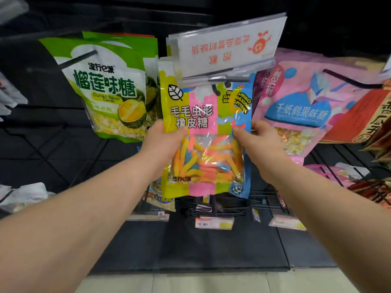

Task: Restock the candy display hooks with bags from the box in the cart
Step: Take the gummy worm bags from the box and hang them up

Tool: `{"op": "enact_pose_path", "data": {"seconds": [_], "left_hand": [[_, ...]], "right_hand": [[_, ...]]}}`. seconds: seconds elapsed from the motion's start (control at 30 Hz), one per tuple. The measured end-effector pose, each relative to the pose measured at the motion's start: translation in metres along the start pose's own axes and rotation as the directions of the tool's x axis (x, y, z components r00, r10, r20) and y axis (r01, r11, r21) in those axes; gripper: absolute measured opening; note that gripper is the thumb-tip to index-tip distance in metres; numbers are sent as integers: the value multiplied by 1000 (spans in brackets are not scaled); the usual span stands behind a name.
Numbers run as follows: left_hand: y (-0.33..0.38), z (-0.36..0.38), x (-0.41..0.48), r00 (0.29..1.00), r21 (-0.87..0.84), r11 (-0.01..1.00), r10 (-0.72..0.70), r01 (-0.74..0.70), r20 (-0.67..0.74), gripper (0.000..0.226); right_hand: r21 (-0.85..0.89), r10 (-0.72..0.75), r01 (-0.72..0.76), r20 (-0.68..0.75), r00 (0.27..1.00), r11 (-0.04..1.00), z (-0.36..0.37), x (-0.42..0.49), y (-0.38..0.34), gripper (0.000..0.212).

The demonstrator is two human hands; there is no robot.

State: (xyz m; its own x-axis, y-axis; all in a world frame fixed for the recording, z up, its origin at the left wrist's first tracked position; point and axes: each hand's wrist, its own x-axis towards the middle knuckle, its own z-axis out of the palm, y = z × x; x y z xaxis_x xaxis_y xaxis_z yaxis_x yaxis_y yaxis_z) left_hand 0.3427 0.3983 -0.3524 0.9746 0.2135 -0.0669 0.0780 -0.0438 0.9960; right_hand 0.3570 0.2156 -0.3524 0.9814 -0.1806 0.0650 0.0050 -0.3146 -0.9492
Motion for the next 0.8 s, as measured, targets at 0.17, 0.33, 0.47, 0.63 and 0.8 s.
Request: {"op": "enact_pose_path", "data": {"seconds": [0.17,0.33,0.47,0.63,0.8], "left_hand": [[-8,-4,15,999,131,991,26,-21,-38,12],[-9,-5,16,999,165,986,2,4,-38,18],[-5,-4,9,995,230,973,2,21,-96,33],[5,-13,-13,995,475,880,50,-4,-84,54],[27,-24,-51,998,862,503,49,-66,48,69]], "right_hand": [[-38,46,-45,36,998,998,5,14,12,9],[0,65,-65,42,997,998,5,11,11,9],[-151,62,-53,51,997,987,2,5,6,24],[-448,-8,61,120,993,892,-14,-17,-16,53],[-731,-14,313,383,923,607,-29,-46,-42,62]]}}
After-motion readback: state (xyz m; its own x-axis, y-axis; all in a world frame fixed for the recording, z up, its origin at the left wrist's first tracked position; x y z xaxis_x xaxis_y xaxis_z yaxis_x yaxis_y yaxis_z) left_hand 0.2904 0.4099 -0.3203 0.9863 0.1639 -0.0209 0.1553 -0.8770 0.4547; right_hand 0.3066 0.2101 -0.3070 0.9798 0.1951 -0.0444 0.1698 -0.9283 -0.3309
